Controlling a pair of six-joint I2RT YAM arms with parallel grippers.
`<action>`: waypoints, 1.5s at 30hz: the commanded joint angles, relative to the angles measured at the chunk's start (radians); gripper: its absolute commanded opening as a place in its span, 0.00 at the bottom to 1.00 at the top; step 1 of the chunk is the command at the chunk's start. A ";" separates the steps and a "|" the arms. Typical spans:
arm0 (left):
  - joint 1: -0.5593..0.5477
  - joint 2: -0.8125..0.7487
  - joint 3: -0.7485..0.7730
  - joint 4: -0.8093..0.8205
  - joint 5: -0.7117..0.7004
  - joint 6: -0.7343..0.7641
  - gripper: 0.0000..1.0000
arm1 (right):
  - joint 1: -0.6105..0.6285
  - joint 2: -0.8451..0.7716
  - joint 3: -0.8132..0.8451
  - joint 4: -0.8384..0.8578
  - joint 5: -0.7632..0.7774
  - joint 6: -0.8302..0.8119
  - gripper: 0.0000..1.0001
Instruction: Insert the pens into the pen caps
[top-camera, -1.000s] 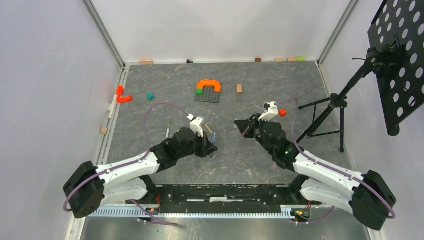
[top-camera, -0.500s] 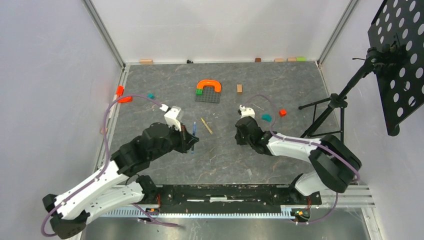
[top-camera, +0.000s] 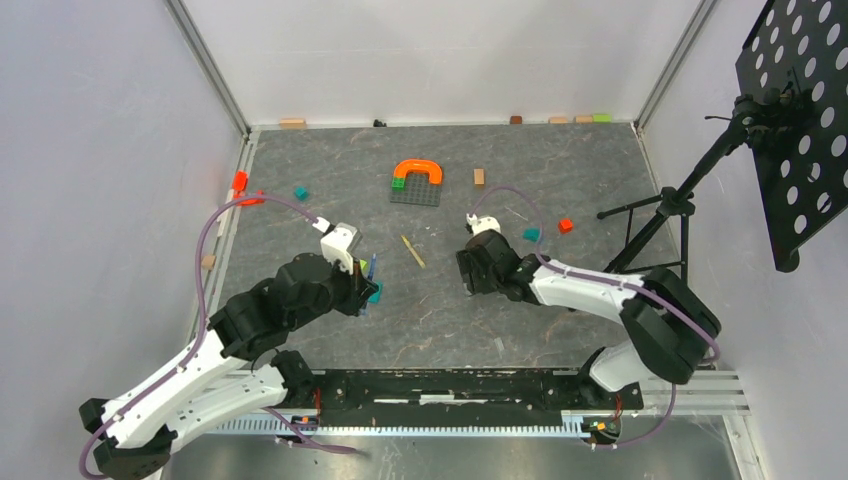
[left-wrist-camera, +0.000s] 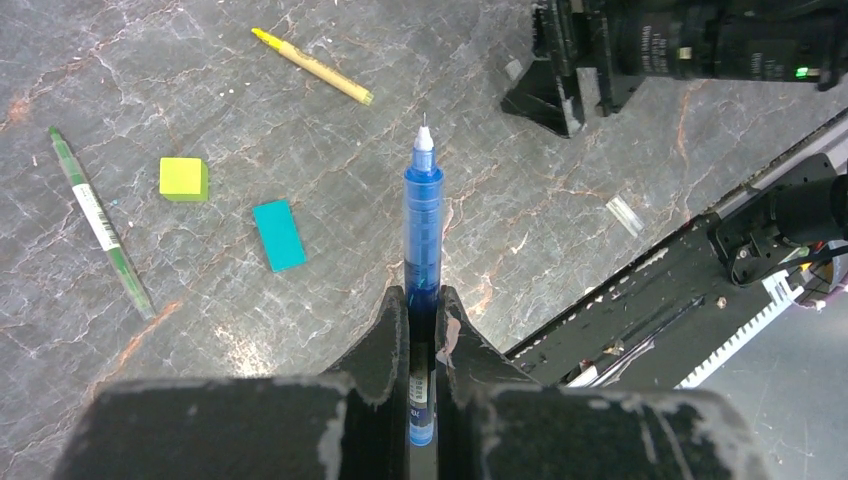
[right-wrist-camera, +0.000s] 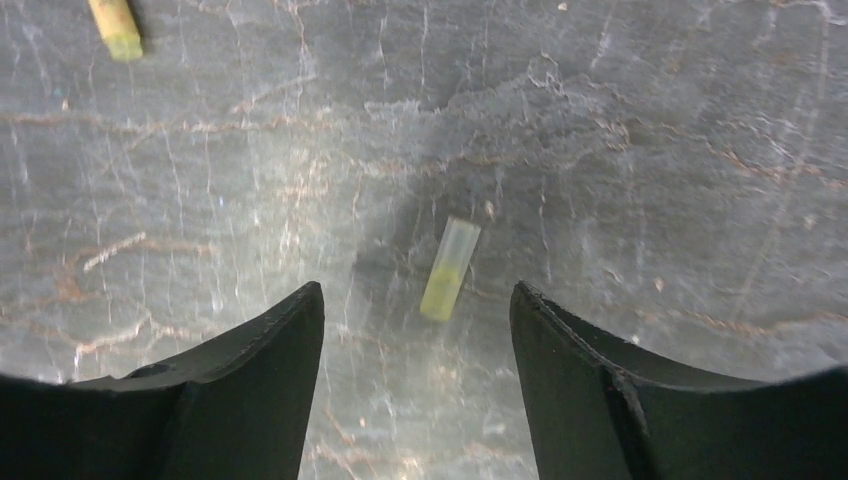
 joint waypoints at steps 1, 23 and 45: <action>-0.001 -0.006 0.002 -0.002 0.000 0.046 0.02 | 0.026 -0.111 0.034 -0.167 0.022 -0.040 0.74; -0.001 -0.029 -0.005 -0.002 0.020 0.041 0.02 | 0.245 -0.310 -0.221 -0.433 -0.114 0.110 0.67; -0.001 -0.052 -0.010 -0.002 0.012 0.038 0.02 | 0.317 -0.291 -0.313 -0.381 -0.182 0.161 0.04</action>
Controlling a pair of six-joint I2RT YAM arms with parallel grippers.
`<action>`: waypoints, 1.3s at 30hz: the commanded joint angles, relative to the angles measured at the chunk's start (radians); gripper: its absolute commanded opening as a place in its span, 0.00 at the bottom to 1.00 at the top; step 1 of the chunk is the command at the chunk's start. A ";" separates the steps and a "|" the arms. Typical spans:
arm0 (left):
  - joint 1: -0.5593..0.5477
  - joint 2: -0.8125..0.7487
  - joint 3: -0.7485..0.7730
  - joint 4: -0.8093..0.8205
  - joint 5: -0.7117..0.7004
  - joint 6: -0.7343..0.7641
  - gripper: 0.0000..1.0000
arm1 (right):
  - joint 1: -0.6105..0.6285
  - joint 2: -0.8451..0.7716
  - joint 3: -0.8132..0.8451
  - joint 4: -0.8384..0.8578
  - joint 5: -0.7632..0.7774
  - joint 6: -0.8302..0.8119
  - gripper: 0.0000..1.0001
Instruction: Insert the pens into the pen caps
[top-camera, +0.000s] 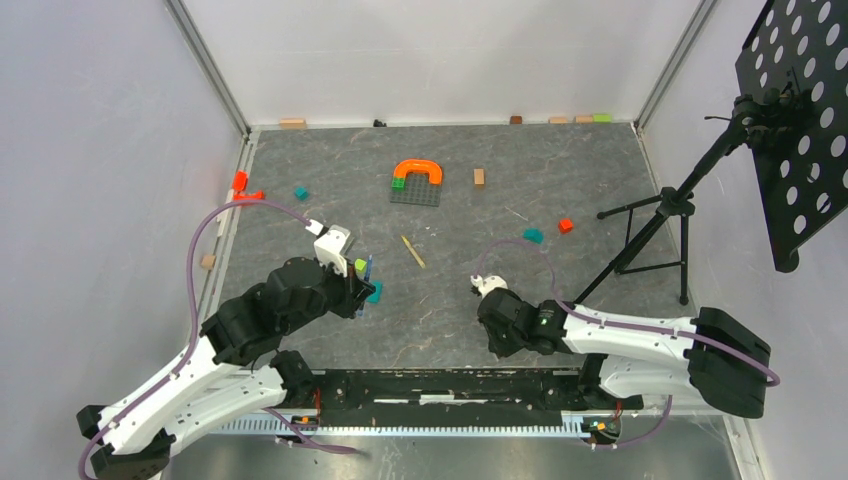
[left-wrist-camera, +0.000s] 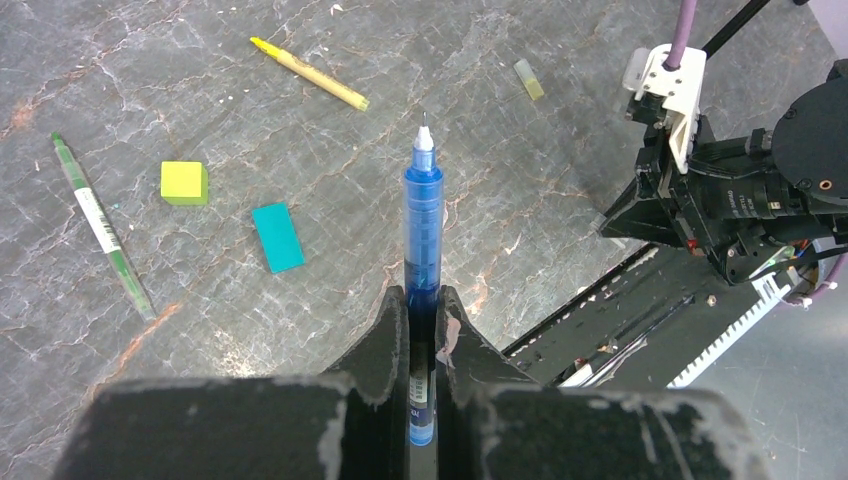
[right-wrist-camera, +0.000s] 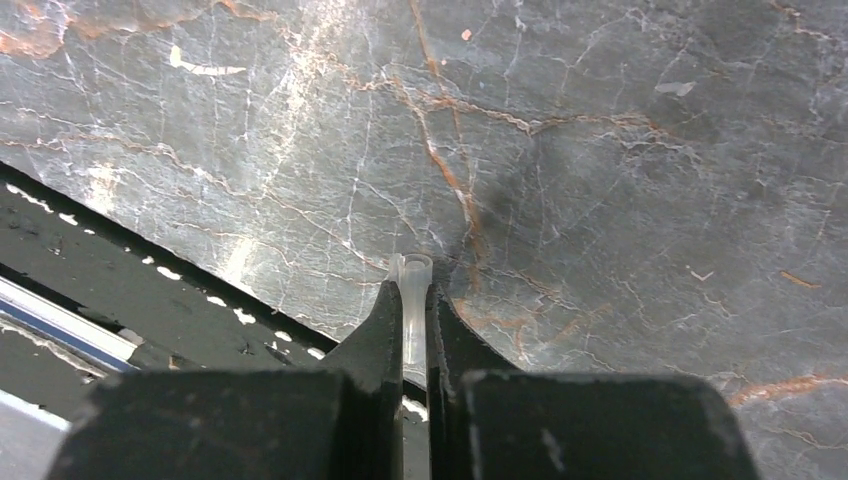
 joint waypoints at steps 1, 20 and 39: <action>-0.001 -0.002 -0.003 0.008 0.006 0.034 0.02 | 0.013 0.049 -0.058 -0.082 -0.036 0.003 0.01; -0.001 0.002 -0.008 0.015 0.025 0.030 0.02 | 0.011 -0.067 0.115 -0.001 0.154 -0.033 0.00; -0.001 0.025 -0.103 0.202 0.237 -0.107 0.02 | -0.152 -0.269 -0.076 0.622 0.195 0.140 0.00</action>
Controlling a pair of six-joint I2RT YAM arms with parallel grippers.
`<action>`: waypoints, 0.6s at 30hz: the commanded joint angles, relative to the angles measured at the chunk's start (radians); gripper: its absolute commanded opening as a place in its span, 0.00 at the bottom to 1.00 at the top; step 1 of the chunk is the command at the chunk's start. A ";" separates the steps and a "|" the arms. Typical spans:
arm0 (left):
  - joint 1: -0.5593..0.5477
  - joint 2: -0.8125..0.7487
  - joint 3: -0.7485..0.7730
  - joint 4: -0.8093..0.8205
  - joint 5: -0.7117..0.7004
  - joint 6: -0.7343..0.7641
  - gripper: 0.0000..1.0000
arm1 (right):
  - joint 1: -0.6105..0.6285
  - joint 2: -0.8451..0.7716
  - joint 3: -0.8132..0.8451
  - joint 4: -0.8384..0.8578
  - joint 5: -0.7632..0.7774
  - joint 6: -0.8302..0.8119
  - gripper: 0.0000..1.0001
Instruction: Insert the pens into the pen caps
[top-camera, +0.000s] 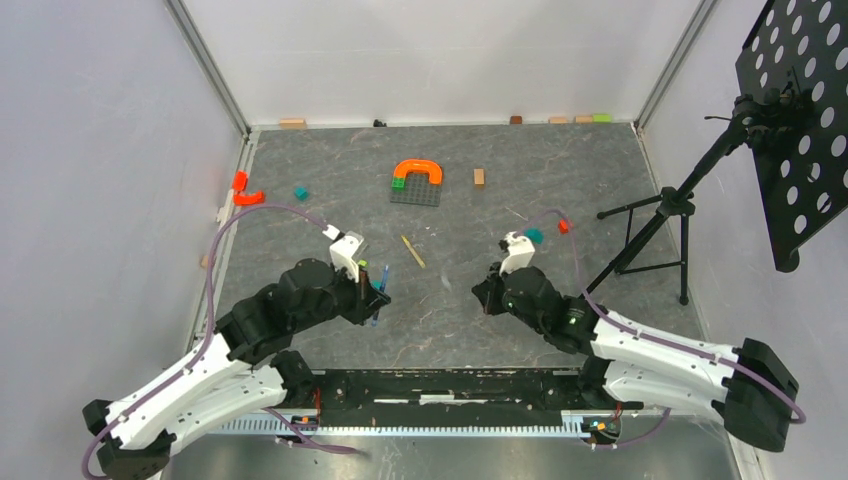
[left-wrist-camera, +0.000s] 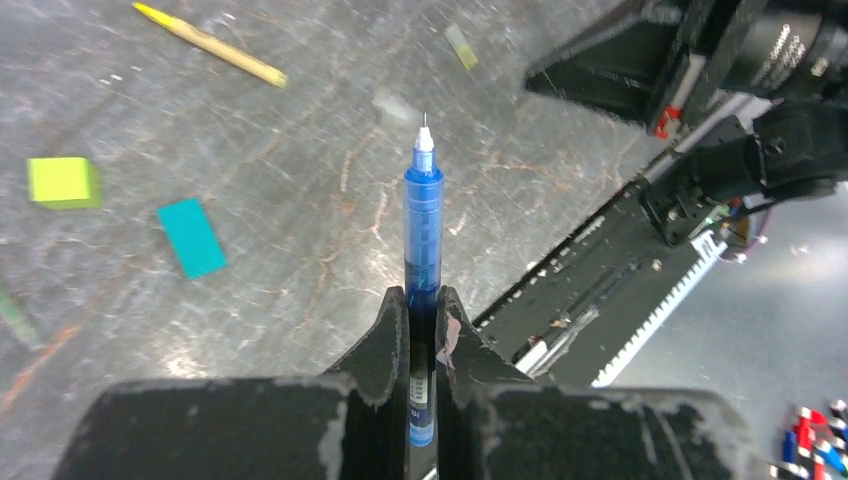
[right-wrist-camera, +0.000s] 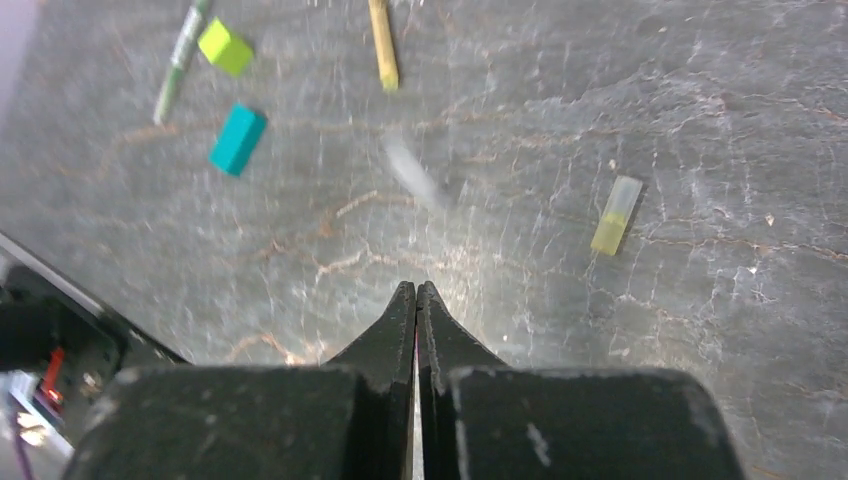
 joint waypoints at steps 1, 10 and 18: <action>-0.001 0.014 -0.056 0.152 0.123 -0.092 0.02 | -0.067 -0.078 -0.087 0.301 -0.002 0.113 0.00; -0.001 0.023 -0.068 0.201 0.068 -0.099 0.02 | -0.076 -0.039 -0.012 0.326 0.058 0.099 0.00; -0.001 -0.021 0.117 -0.057 -0.225 0.003 0.02 | -0.079 0.105 0.062 0.243 0.023 0.003 0.08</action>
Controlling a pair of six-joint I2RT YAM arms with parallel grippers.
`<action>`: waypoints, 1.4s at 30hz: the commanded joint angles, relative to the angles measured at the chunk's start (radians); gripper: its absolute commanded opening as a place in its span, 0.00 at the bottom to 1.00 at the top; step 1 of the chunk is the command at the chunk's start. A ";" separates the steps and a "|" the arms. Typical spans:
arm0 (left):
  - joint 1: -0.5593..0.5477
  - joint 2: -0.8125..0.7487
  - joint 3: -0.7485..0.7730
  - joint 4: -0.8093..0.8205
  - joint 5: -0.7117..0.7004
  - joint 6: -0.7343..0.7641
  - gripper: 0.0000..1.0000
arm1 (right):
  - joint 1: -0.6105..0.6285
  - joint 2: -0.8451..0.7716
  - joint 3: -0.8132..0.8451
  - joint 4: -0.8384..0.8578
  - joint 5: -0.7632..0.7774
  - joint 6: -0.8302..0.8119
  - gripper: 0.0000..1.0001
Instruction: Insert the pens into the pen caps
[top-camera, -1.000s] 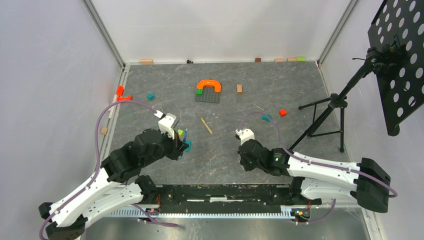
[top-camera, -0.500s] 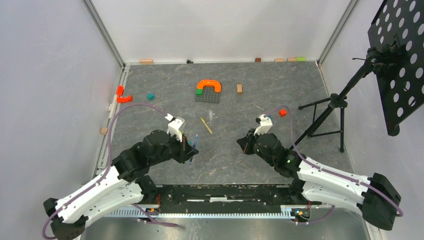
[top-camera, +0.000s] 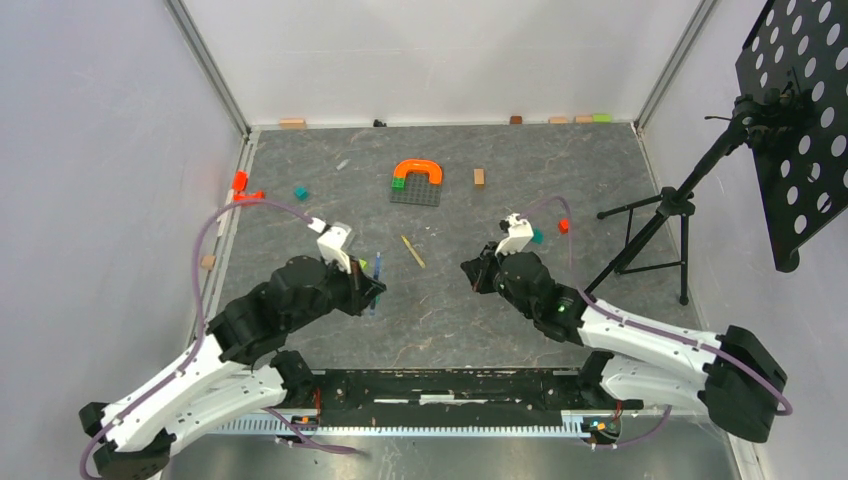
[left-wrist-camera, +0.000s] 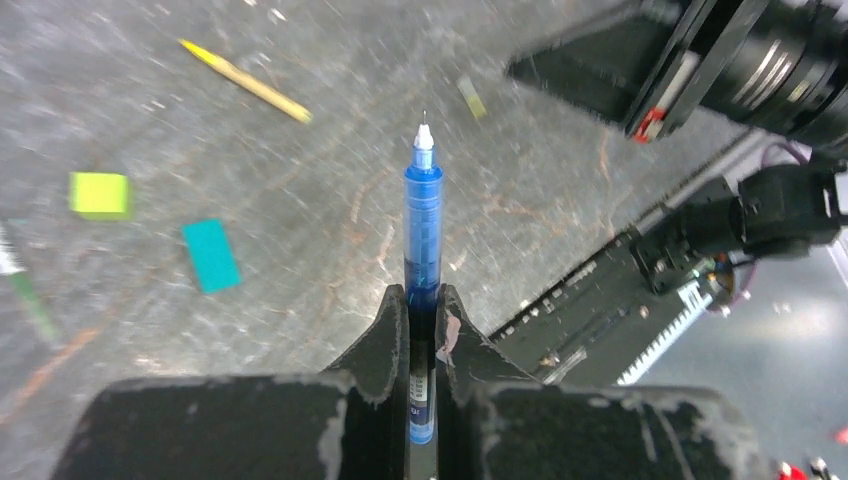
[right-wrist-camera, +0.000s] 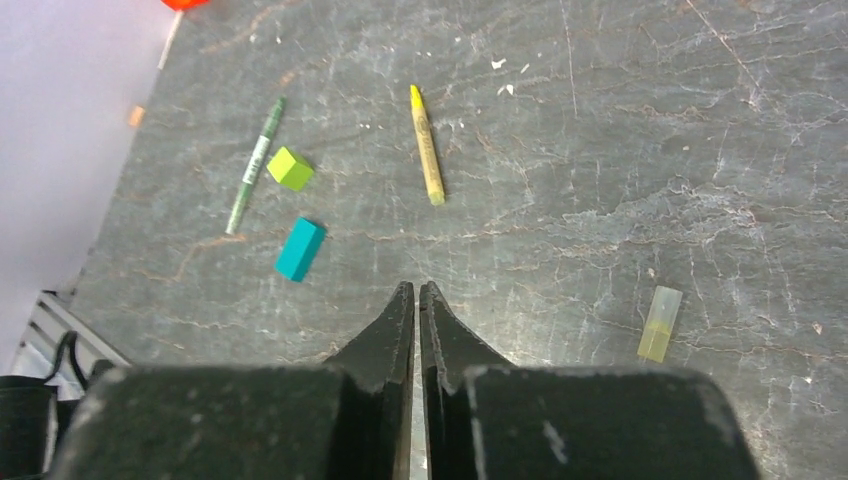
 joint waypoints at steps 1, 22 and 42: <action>-0.001 -0.017 0.145 -0.134 -0.242 0.092 0.02 | -0.003 0.057 0.050 -0.008 -0.005 -0.061 0.12; 0.000 0.038 0.050 -0.090 -0.308 -0.037 0.02 | -0.002 0.222 0.224 -0.040 0.023 -0.306 0.53; 0.000 0.160 -0.263 0.961 0.163 -0.239 0.02 | -0.007 -0.063 -0.120 0.574 -0.723 -0.187 0.76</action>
